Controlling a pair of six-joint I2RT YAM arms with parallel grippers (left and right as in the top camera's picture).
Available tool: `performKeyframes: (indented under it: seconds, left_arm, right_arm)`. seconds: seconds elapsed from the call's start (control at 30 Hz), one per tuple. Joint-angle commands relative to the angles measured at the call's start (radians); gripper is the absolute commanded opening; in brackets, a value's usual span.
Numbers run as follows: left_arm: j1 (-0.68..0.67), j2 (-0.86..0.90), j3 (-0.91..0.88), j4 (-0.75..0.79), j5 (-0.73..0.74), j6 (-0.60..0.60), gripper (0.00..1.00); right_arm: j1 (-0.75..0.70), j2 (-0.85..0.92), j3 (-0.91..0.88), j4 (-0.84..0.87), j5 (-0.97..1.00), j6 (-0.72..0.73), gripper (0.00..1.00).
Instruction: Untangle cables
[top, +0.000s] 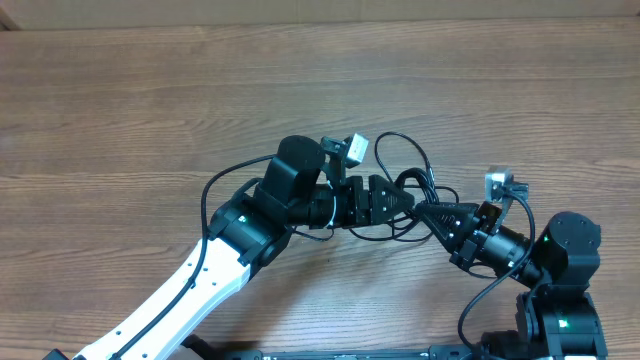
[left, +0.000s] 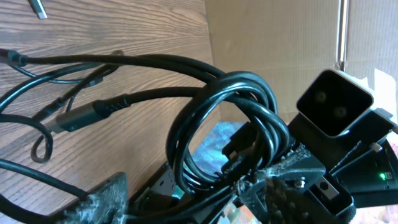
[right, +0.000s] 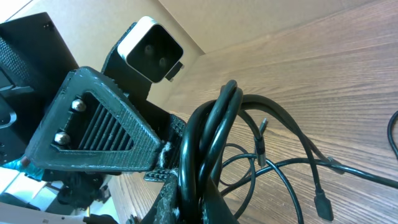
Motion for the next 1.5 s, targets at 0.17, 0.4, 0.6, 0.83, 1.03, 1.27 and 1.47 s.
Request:
performKeyframes:
  seconds: [0.17, 0.4, 0.6, 0.83, 1.03, 1.27, 1.47]
  left_arm:
    - [-0.002, -0.01, 0.01, 0.0, -0.042, 0.021, 0.5]
    - [-0.002, -0.01, 0.01, 0.004, -0.063, 0.005, 0.52]
    - [-0.002, -0.01, 0.01, 0.032, -0.09, -0.067, 0.28]
    - [-0.003, -0.01, 0.01, 0.062, -0.087, -0.072, 0.04]
    - [-0.001, -0.01, 0.01, 0.061, -0.088, -0.052, 0.04]
    - [-0.001, -0.01, 0.01, -0.035, -0.183, 0.14, 0.04]
    - [-0.002, -0.01, 0.01, -0.237, -0.346, 0.329, 0.04]
  right_arm:
    - [0.0, -0.003, 0.012, 0.04, -0.045, 0.031, 0.04]
    - [0.0, -0.003, 0.012, 0.133, -0.151, 0.071, 0.04]
    - [0.0, -0.003, 0.012, 0.132, -0.151, 0.071, 0.04]
    - [0.0, -0.003, 0.012, 0.132, -0.151, 0.071, 0.04]
    - [0.0, -0.003, 0.012, 0.102, -0.113, 0.069, 0.56]
    - [0.0, -0.003, 0.012, -0.081, 0.132, 0.01, 1.0]
    - [0.0, -0.003, 0.012, -0.13, 0.224, 0.002, 1.0]
